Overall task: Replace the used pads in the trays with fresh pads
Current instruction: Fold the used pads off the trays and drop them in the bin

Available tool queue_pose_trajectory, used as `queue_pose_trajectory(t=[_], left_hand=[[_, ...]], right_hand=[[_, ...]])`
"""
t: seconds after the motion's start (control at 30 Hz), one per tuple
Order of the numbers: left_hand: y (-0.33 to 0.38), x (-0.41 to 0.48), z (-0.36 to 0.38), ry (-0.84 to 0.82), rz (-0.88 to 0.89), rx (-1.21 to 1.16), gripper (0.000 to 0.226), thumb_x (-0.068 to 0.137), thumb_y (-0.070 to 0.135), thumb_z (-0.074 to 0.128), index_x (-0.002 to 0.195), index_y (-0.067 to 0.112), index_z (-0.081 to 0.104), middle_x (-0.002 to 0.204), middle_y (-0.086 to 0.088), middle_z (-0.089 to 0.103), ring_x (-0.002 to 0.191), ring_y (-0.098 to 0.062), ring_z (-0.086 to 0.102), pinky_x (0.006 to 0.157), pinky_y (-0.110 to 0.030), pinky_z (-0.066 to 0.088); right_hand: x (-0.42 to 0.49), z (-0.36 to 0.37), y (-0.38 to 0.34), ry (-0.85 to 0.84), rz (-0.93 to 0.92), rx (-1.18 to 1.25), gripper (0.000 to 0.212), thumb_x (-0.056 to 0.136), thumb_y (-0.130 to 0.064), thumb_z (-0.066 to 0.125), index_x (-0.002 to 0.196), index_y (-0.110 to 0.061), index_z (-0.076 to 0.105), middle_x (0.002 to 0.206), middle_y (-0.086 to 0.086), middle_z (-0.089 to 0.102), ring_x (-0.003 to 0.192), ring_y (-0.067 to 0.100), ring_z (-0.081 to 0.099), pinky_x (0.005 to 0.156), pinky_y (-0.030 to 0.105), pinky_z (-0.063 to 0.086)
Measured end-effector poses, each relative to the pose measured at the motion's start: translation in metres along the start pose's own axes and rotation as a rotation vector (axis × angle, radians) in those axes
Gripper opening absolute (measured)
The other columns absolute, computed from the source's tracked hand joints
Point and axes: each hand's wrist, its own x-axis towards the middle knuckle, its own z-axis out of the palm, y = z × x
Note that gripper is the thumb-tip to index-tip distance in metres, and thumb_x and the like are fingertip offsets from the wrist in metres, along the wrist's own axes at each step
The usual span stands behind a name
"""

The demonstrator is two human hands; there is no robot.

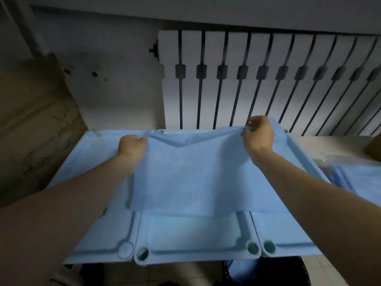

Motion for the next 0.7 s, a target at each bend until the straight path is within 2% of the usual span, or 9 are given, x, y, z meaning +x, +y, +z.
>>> queue_pose_trajectory(t=[0.07, 0.13, 0.2, 0.27, 0.37, 0.43, 0.5, 0.6, 0.7], left_hand=[[-0.003, 0.009, 0.008, -0.017, -0.05, 0.027, 0.029, 0.094, 0.021, 0.056, 0.069, 0.004, 0.053, 0.072, -0.014, 0.047, 0.072, -0.021, 0.047, 0.058, -0.029, 0.033], [-0.015, 0.009, 0.014, -0.056, -0.138, 0.024, 0.031, 0.09, 0.029, 0.063, 0.084, -0.001, 0.062, 0.077, -0.015, 0.054, 0.074, -0.024, 0.054, 0.064, -0.031, 0.039], [-0.03, 0.003, 0.016, -0.085, -0.165, 0.01, 0.033, 0.086, 0.03, 0.069, 0.081, -0.002, 0.064, 0.076, -0.015, 0.057, 0.072, -0.025, 0.056, 0.065, -0.035, 0.043], [-0.04, -0.004, 0.016, -0.102, -0.152, 0.005, 0.029, 0.083, 0.027, 0.073, 0.075, 0.0, 0.065, 0.074, -0.014, 0.058, 0.069, -0.024, 0.057, 0.065, -0.038, 0.049], [-0.047, -0.016, 0.01, -0.076, -0.093, 0.042, 0.023, 0.079, 0.021, 0.077, 0.067, 0.006, 0.064, 0.066, -0.008, 0.058, 0.06, -0.022, 0.054, 0.056, -0.027, 0.047], [-0.05, -0.024, 0.006, -0.087, -0.077, 0.07, 0.026, 0.074, 0.022, 0.082, 0.085, 0.003, 0.069, 0.079, -0.009, 0.066, 0.07, -0.024, 0.063, 0.066, -0.029, 0.054], [-0.054, -0.035, 0.002, -0.071, -0.108, 0.108, 0.051, 0.069, 0.025, 0.085, 0.108, 0.003, 0.062, 0.103, -0.008, 0.064, 0.09, -0.027, 0.064, 0.08, -0.035, 0.054], [-0.057, -0.056, -0.004, -0.07, -0.101, 0.178, 0.054, 0.067, 0.028, 0.087, 0.105, 0.005, 0.058, 0.102, -0.008, 0.063, 0.089, -0.026, 0.063, 0.074, -0.032, 0.05], [-0.057, -0.075, -0.011, -0.099, -0.106, 0.194, 0.053, 0.066, 0.028, 0.087, 0.102, 0.004, 0.057, 0.096, -0.007, 0.063, 0.086, -0.025, 0.063, 0.072, -0.032, 0.049]], right_hand=[[0.001, 0.008, 0.011, -0.161, 0.012, -0.038, 0.049, 0.092, -0.003, 0.049, 0.137, -0.018, 0.041, 0.136, 0.003, 0.044, 0.108, 0.021, 0.053, 0.083, 0.034, 0.05], [-0.009, 0.012, 0.029, -0.274, 0.023, -0.075, 0.059, 0.093, -0.003, 0.052, 0.145, -0.02, 0.032, 0.148, -0.001, 0.031, 0.122, 0.021, 0.047, 0.091, 0.037, 0.051], [-0.026, 0.01, 0.048, -0.32, 0.046, -0.115, 0.06, 0.093, -0.004, 0.053, 0.146, -0.02, 0.031, 0.151, -0.001, 0.029, 0.129, 0.022, 0.044, 0.092, 0.038, 0.051], [-0.043, 0.005, 0.064, -0.344, 0.041, -0.173, 0.056, 0.092, -0.004, 0.054, 0.144, -0.018, 0.037, 0.147, 0.001, 0.031, 0.128, 0.022, 0.045, 0.096, 0.037, 0.048], [-0.064, -0.005, 0.078, -0.339, 0.003, -0.262, 0.049, 0.09, -0.008, 0.057, 0.136, -0.018, 0.046, 0.141, 0.002, 0.036, 0.12, 0.025, 0.05, 0.101, 0.036, 0.044], [-0.073, -0.012, 0.08, -0.328, -0.022, -0.327, 0.045, 0.089, -0.01, 0.059, 0.132, -0.018, 0.051, 0.139, 0.003, 0.041, 0.118, 0.028, 0.052, 0.104, 0.042, 0.041], [-0.081, -0.019, 0.08, -0.347, -0.089, -0.401, 0.041, 0.086, -0.012, 0.061, 0.127, -0.018, 0.057, 0.134, 0.003, 0.047, 0.118, 0.027, 0.052, 0.103, 0.042, 0.04], [-0.099, -0.033, 0.077, -0.492, -0.294, -0.568, 0.039, 0.079, -0.033, 0.062, 0.116, -0.024, 0.063, 0.129, -0.004, 0.053, 0.123, 0.021, 0.046, 0.105, 0.033, 0.03], [-0.113, -0.044, 0.078, -0.661, -0.469, -0.719, 0.064, 0.062, -0.059, 0.045, 0.114, -0.029, 0.065, 0.133, -0.008, 0.048, 0.13, 0.017, 0.037, 0.106, 0.03, 0.016]])
